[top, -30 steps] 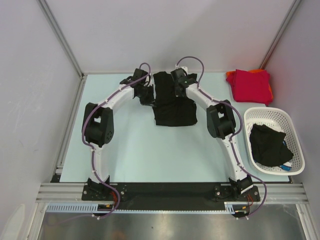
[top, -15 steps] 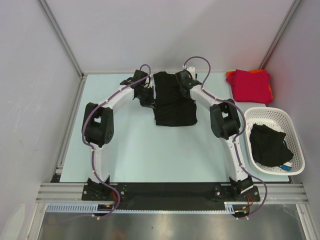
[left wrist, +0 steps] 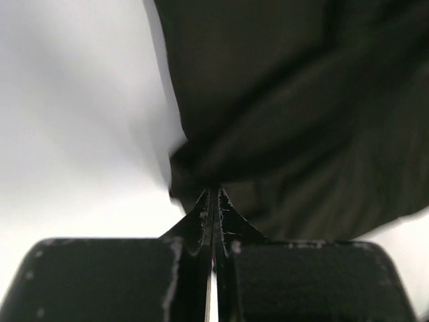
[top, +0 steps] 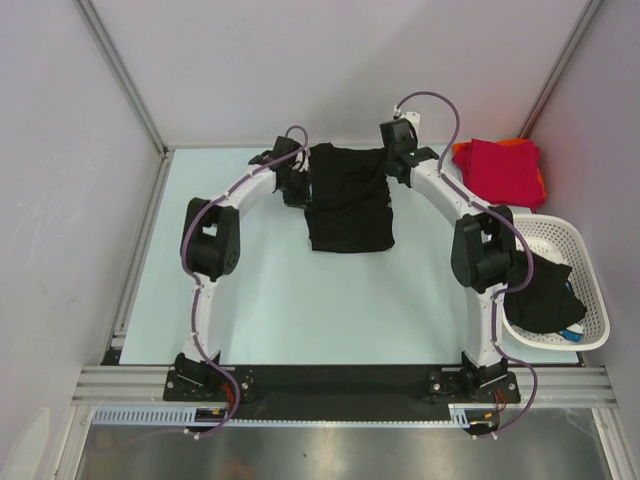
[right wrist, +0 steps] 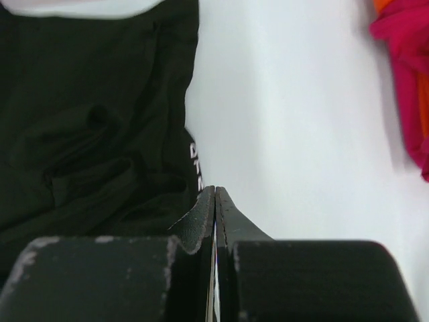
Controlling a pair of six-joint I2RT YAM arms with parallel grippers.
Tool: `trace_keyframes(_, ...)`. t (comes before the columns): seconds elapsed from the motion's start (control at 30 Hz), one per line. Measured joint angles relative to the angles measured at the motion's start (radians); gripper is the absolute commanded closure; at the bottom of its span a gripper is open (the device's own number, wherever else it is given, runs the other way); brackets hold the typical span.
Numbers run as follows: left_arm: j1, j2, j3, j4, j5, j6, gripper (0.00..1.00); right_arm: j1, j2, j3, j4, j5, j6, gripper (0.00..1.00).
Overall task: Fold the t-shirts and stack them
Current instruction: Fold the folded rectangular tshirt in 1/3 of the way
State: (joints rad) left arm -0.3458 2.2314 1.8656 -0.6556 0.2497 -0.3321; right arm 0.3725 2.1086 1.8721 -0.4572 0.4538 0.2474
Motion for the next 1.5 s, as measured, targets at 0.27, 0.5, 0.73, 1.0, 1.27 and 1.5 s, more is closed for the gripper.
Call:
trace_keyframes(0.27, 0.012, 0.163, 0.130, 0.007, 0.011, -0.037, 1.00, 0.012, -0.021, -0.067, -0.061, -0.047, 0.006, 1.00)
trace_keyframes(0.5, 0.022, 0.193, 0.188, 0.027, -0.005, -0.104, 1.00, 0.027, -0.034, -0.067, -0.072, -0.066, 0.006, 1.00)
trace_keyframes(0.73, 0.028, 0.193, 0.227, 0.117, 0.003, -0.151, 1.00, 0.046, -0.034, -0.067, -0.112, -0.110, 0.030, 0.97)
trace_keyframes(1.0, 0.056, 0.034, 0.054, 0.175, 0.034, -0.129, 0.15, 0.028, -0.013, -0.053, -0.171, -0.237, 0.055, 0.81)
trace_keyframes(1.27, 0.080, -0.137, -0.118, 0.176, 0.019, -0.074, 0.09, -0.021, 0.067, -0.034, -0.213, -0.367, 0.060, 0.40)
trace_keyframes(1.5, 0.081, -0.102, -0.168, 0.151, 0.020, -0.058, 0.08, -0.053, 0.149, 0.021, -0.230, -0.477, 0.075, 0.39)
